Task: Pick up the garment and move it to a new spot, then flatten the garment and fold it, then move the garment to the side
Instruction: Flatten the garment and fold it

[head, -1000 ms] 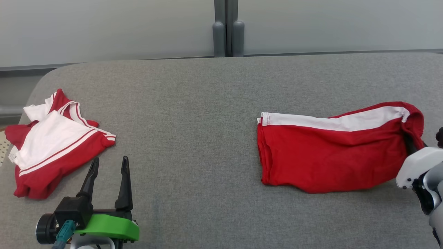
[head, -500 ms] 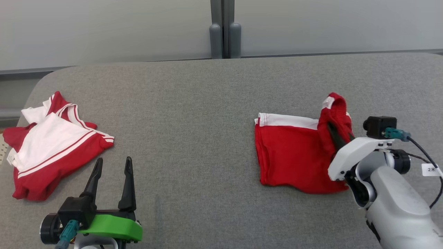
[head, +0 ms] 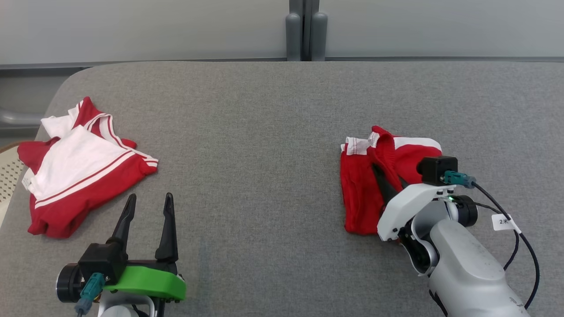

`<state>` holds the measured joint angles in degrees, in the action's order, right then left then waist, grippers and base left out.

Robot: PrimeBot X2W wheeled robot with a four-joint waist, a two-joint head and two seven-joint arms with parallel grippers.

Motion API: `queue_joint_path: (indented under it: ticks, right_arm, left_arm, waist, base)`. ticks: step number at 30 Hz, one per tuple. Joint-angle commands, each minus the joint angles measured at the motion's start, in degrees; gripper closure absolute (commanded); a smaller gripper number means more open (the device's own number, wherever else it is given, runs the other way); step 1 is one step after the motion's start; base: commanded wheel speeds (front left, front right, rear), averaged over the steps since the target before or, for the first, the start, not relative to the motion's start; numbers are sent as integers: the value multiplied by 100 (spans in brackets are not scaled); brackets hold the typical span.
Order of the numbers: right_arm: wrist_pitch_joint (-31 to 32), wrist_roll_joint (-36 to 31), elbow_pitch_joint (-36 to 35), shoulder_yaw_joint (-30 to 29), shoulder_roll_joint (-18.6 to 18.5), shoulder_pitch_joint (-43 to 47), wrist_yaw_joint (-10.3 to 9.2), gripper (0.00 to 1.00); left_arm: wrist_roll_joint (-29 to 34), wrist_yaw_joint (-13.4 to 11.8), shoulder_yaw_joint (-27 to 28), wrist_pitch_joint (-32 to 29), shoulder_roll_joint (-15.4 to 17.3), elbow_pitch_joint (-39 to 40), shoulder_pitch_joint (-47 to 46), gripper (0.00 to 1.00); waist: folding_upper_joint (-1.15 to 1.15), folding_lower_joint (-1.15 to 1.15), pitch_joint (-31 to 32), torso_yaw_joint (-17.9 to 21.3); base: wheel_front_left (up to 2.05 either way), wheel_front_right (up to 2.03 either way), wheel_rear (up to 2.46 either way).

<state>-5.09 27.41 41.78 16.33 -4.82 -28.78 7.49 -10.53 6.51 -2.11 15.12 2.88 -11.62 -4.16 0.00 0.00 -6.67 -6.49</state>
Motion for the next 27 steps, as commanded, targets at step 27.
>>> queue_joint_path:
  ticks: [27]
  right_arm:
    - [-1007,-582,-2116,-1166,-927,1426,1,0]
  left_arm:
    - [164,-52,402,2,5,114,172,0]
  waist:
    - [0,0,375,599]
  base:
    - [0,0,0]
